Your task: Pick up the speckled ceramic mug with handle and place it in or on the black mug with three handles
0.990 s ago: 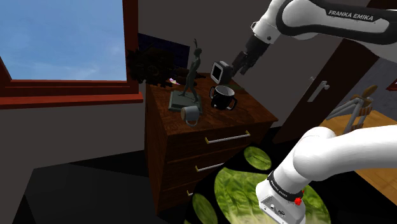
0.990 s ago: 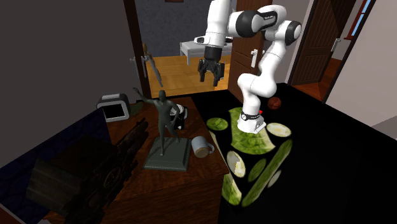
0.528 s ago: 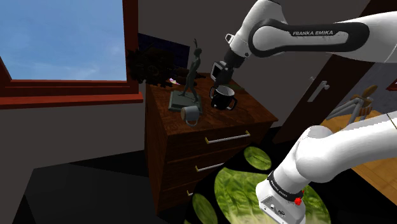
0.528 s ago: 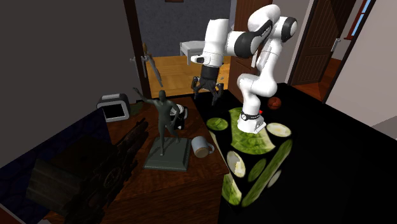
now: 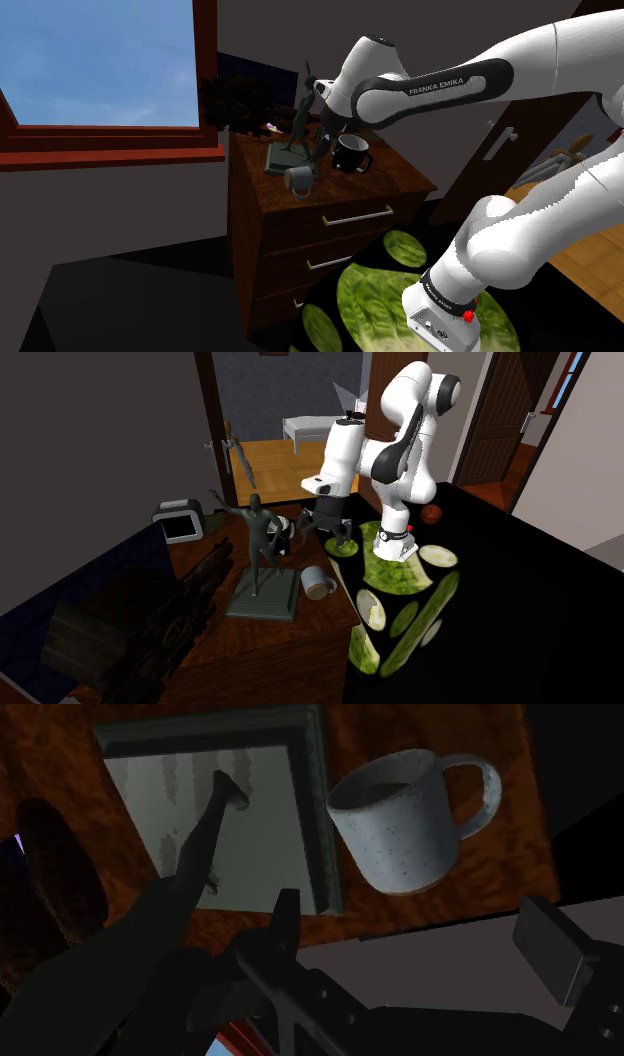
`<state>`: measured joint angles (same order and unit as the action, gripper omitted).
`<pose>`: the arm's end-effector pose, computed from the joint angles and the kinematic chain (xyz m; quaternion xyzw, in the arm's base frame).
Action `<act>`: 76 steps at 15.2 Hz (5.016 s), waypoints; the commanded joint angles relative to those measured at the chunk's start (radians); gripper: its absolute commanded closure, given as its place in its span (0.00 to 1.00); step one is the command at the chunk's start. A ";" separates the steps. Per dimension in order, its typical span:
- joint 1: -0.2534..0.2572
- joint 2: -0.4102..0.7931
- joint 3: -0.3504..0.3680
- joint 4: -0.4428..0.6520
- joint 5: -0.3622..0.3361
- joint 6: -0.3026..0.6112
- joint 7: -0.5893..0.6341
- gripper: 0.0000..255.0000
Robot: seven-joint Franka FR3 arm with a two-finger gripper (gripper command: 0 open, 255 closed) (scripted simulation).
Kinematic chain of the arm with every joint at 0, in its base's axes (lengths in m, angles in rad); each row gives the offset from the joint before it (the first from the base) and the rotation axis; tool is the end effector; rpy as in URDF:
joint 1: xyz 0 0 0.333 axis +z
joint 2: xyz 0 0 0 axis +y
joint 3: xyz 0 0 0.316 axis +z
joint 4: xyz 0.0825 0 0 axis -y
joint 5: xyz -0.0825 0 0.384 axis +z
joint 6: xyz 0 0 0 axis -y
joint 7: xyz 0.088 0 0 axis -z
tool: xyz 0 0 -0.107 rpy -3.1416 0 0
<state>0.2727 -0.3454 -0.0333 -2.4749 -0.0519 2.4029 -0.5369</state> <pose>0.4409 0.1068 0.4453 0.9104 0.3904 0.1326 0.0342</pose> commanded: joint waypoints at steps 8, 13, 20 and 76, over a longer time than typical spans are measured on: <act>0.050 0.221 0.024 -0.005 -0.079 0.247 -0.163 0.00; 0.044 0.300 0.022 0.000 -0.093 0.320 -0.152 0.00; 0.044 0.299 0.022 0.000 -0.093 0.320 -0.152 0.00; 0.056 0.299 0.005 0.112 -0.250 0.130 -0.504 1.00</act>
<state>0.3272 -0.0478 -0.0300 -2.3595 -0.3026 2.5342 -1.0402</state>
